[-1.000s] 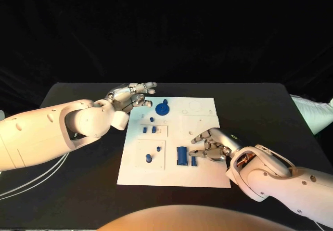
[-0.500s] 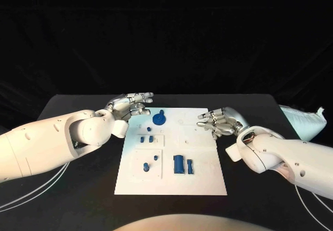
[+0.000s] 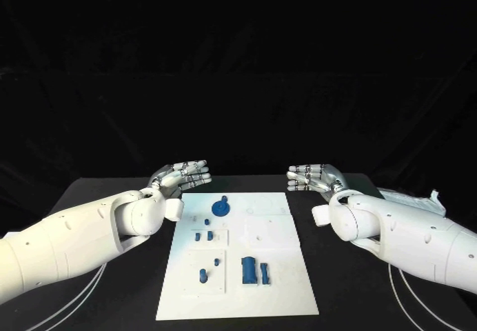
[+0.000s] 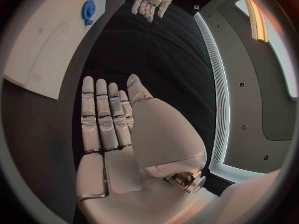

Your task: Assemble the parts on the task board

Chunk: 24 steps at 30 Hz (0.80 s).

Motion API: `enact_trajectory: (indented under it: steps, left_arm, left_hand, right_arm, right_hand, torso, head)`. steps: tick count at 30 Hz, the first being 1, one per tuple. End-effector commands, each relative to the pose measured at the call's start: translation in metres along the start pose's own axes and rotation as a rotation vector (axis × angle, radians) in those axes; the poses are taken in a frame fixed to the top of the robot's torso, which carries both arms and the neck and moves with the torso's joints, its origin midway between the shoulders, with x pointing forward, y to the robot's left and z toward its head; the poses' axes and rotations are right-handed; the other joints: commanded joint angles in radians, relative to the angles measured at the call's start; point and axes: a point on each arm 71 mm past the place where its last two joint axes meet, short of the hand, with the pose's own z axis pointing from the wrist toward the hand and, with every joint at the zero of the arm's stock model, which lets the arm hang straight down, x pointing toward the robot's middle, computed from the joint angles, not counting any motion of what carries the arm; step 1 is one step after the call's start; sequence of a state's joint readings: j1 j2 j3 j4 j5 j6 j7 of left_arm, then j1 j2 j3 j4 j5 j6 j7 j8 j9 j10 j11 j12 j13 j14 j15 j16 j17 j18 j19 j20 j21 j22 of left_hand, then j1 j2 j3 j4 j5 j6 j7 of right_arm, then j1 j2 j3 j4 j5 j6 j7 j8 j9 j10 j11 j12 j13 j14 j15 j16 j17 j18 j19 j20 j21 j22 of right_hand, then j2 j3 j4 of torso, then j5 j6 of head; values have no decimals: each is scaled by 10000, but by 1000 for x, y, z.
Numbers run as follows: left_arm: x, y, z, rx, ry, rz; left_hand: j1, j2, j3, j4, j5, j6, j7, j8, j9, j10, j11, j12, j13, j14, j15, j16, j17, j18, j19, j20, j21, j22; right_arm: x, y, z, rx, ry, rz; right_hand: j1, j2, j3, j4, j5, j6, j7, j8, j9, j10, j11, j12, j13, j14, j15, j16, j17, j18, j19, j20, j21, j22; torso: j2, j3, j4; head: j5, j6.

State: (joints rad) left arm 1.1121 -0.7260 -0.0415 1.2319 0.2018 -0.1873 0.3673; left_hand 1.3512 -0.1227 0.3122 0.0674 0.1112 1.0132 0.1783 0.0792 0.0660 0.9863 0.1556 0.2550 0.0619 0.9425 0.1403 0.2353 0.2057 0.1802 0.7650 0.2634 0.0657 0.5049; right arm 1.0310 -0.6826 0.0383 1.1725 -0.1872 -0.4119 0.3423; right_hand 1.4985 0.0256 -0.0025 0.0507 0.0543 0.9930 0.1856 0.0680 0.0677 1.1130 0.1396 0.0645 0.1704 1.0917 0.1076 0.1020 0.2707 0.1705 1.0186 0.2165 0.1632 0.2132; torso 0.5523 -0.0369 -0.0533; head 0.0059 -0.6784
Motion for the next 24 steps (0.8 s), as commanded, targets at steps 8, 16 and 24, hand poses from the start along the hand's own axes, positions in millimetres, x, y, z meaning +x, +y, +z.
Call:
enact_trajectory:
  steps: [8, 16, 24]
  left_arm:
    - [3, 5, 5, 166, -317, 29]
    - [14, 7, -3, 372, -668, 543]
    - [39, 6, -25, 1062, -1417, 1713]
  left_hand:
    - [-4187, 493, -1226, -674, -333, -3156, -526, -792, -660, -3032, -448, -1192, -619, -2837, -399, -1170, -961, -541, -2434, -811, -657, -2079]
    - [-6836, 1227, -1766, -674, -1112, -5126, -877, -792, -660, -4959, -761, -1578, -619, -4692, -679, -1508, -1272, -827, -3898, -1324, -657, -2917]
    - [-8765, 1227, -2153, -674, -1112, -6569, -1783, -792, -660, -6379, -1556, -2550, -619, -6060, -1403, -2353, -2057, -1037, -4982, -1704, -657, -3533]
  right_arm:
    - [0, 0, 6, -241, 46, 250]
    - [14, 9, -6, -500, -234, 485]
    - [40, 29, -37, -834, -802, 887]
  right_hand:
    - [-4871, -256, 25, -507, -543, -3185, -612, -680, -677, -3448, -476, -645, -1704, -2831, -1076, -1020, -1510, -512, -2560, -795, -852, -1138]
    - [-7721, -256, 25, -507, -543, -5081, -955, -680, -677, -5616, -1396, -645, -1704, -5102, -1076, -1020, -1852, -680, -4710, -1184, -1632, -1421]
    - [-9808, -256, 25, -507, -543, -6477, -1856, -680, -677, -7198, -1396, -645, -1704, -6776, -1076, -1020, -2707, -899, -6286, -1465, -1632, -2132]
  torso:
    - [-130, 23, 64]
    - [-92, 294, 432]
    - [-81, 369, 533]
  head:
    - [15, 211]
    - [-43, 660]
    - [-59, 784]
